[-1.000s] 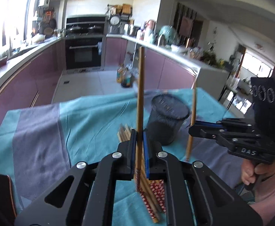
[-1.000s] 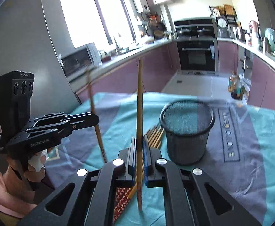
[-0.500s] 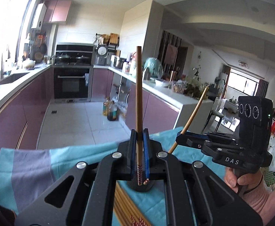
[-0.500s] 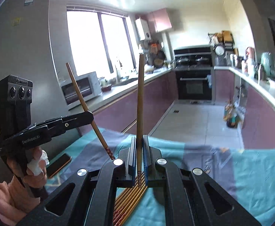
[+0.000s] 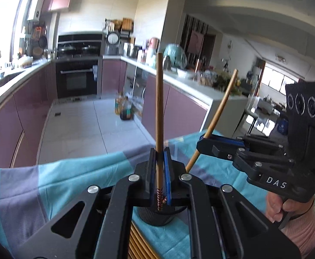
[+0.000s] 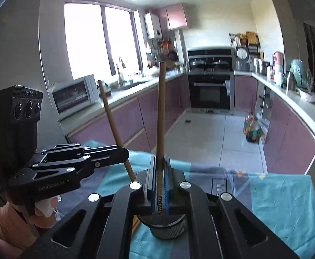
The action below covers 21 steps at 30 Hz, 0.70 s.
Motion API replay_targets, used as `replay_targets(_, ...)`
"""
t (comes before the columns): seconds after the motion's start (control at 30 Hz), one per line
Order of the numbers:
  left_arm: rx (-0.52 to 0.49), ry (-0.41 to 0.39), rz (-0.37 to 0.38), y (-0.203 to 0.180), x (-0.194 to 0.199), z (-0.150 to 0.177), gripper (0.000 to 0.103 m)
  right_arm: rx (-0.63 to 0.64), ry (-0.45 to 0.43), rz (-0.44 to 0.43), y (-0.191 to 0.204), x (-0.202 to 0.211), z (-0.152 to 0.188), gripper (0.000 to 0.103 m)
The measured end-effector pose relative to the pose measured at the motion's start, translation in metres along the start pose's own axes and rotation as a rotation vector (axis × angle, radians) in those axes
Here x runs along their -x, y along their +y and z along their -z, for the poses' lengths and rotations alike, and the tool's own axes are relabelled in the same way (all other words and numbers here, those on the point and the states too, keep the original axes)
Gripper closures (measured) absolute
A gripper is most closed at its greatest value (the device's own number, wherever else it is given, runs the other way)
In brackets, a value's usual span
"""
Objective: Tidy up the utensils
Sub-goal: 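Lift the chopstick upright and lower it into the black mesh holder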
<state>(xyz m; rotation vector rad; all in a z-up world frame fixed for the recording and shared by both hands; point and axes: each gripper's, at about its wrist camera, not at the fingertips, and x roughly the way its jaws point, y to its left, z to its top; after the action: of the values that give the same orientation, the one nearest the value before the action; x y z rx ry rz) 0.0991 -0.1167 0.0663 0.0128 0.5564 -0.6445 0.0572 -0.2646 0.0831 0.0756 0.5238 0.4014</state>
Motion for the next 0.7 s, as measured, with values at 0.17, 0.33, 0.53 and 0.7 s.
replay_targets(0.17,0.013,0.075,0.004,0.015,-0.031,0.022,0.095,0.004,0.118,0.001,-0.004,-0.026,0.012,0.097)
replay_targets(0.33,0.022,0.126,0.005,0.03,-0.052,0.037,0.095,0.001,0.199,0.004,-0.006,-0.046,0.02,0.097)
replay_targets(0.53,0.03,0.143,-0.003,0.045,-0.07,0.034,0.095,-0.031,0.221,0.011,-0.012,-0.06,0.023,0.097)
replay_targets(0.7,0.043,0.158,-0.014,0.047,-0.079,0.031,0.095,-0.051,0.22,0.017,-0.012,-0.069,0.022,0.097)
